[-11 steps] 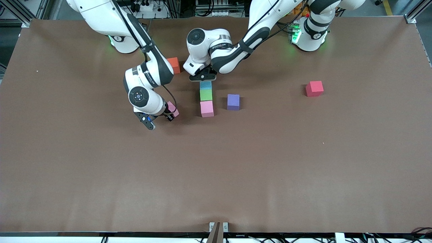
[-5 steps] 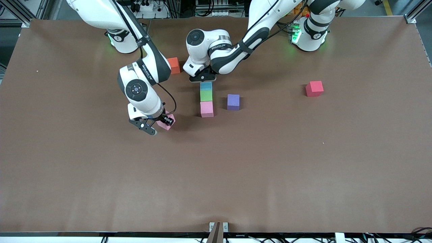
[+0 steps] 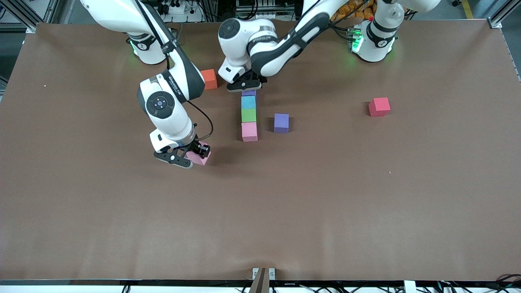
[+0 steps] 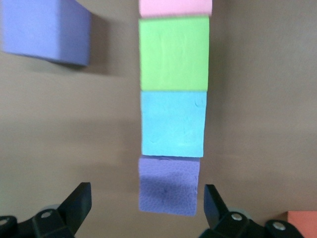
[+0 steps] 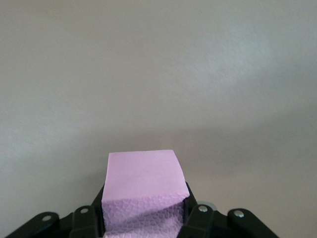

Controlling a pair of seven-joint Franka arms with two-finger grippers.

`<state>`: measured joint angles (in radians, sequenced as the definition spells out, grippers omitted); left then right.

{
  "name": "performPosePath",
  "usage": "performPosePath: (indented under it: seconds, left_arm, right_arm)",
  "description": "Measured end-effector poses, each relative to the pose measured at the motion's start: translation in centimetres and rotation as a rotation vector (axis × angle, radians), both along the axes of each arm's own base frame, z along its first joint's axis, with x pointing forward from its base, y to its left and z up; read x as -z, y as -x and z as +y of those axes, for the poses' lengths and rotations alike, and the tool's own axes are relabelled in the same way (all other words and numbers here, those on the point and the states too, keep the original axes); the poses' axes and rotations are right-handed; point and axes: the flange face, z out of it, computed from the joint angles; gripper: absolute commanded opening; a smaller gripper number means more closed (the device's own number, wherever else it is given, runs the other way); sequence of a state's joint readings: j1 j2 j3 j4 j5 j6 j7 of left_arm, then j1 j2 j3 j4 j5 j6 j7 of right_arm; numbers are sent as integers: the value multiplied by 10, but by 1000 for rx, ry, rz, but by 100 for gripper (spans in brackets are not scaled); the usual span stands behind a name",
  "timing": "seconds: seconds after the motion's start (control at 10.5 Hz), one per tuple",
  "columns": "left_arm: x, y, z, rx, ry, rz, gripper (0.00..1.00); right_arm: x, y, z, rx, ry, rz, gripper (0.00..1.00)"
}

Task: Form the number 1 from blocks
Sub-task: 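Withdraw the left gripper while the right gripper carries pink to the column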

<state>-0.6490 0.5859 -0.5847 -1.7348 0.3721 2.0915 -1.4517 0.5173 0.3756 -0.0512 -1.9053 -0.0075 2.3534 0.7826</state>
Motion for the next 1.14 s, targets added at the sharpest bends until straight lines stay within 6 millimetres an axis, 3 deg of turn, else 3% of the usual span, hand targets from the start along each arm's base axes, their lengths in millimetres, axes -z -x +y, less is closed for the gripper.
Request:
performPosePath:
  seconds: [0.19,0.48,0.86,1.14]
  left_arm:
    - [-36,-26,13,-58,18,-34,100]
    - [-70,-117,73,-161,20,-53,100]
    - [-86,-253,211,-259,22,-55,100]
    - [-108,-323,326,-289,30,-78,100]
  right_arm:
    - [-3,-4,1,-31,-8,-23,48]
    - [-16,-19,11,-119,-15,-66,48]
    - [3,-32,48,-223,51,-44,46]
    - [18,-32,80,-265,64,-33,45]
